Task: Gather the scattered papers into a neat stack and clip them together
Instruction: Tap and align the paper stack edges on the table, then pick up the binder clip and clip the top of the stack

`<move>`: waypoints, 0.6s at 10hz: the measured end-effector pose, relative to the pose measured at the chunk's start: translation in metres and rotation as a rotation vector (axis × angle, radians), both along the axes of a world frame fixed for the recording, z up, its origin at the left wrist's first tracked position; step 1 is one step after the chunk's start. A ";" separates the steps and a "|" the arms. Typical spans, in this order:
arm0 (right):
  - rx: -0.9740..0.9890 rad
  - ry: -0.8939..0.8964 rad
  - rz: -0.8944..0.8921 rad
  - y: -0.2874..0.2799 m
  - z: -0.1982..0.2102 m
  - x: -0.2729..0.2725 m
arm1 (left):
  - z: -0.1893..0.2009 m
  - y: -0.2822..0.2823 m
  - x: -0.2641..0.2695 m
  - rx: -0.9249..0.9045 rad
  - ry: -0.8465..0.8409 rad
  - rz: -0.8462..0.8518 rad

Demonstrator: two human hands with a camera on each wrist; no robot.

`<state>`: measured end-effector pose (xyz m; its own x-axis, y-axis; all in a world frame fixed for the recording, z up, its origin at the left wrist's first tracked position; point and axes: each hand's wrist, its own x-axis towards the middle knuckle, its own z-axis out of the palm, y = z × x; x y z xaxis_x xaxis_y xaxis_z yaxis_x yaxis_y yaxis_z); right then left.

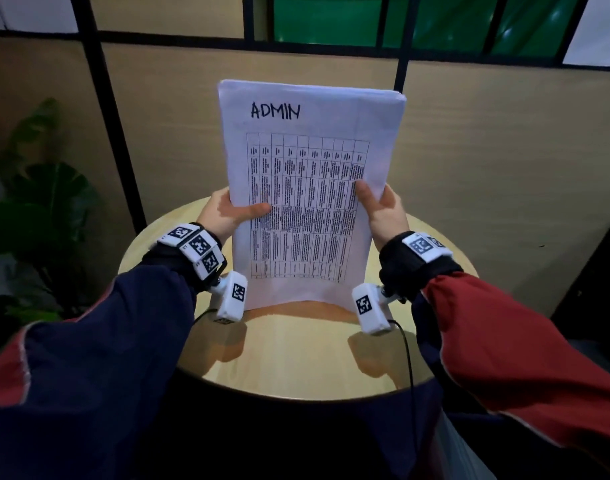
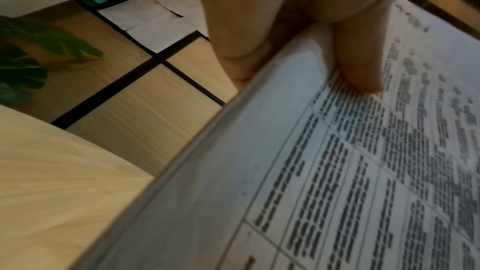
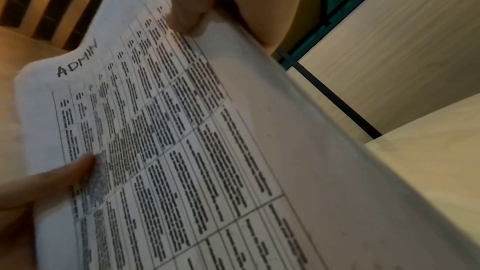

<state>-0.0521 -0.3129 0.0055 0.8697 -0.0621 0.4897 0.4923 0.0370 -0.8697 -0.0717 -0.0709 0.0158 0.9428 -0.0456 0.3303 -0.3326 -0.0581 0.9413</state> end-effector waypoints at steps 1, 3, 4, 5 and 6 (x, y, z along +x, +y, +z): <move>-0.128 0.111 0.076 -0.012 0.006 0.002 | 0.001 -0.006 0.004 -0.015 -0.011 0.064; -0.653 0.456 -0.559 -0.104 -0.019 0.033 | -0.001 -0.017 0.018 -0.034 0.053 0.049; -0.926 0.839 -0.783 -0.138 -0.052 0.046 | -0.013 -0.021 0.022 -0.033 0.099 0.020; -1.126 1.002 -0.433 -0.163 -0.088 0.065 | -0.024 -0.023 0.027 -0.049 0.140 0.015; -1.091 1.071 -0.471 -0.149 -0.067 0.057 | -0.029 -0.023 0.029 -0.115 0.152 0.003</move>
<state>0.0045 -0.4621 -0.0620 0.8309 -0.4567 -0.3178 -0.5466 -0.7765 -0.3133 -0.0430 -0.0936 -0.0130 0.9824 -0.0130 0.1865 -0.1855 0.0522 0.9812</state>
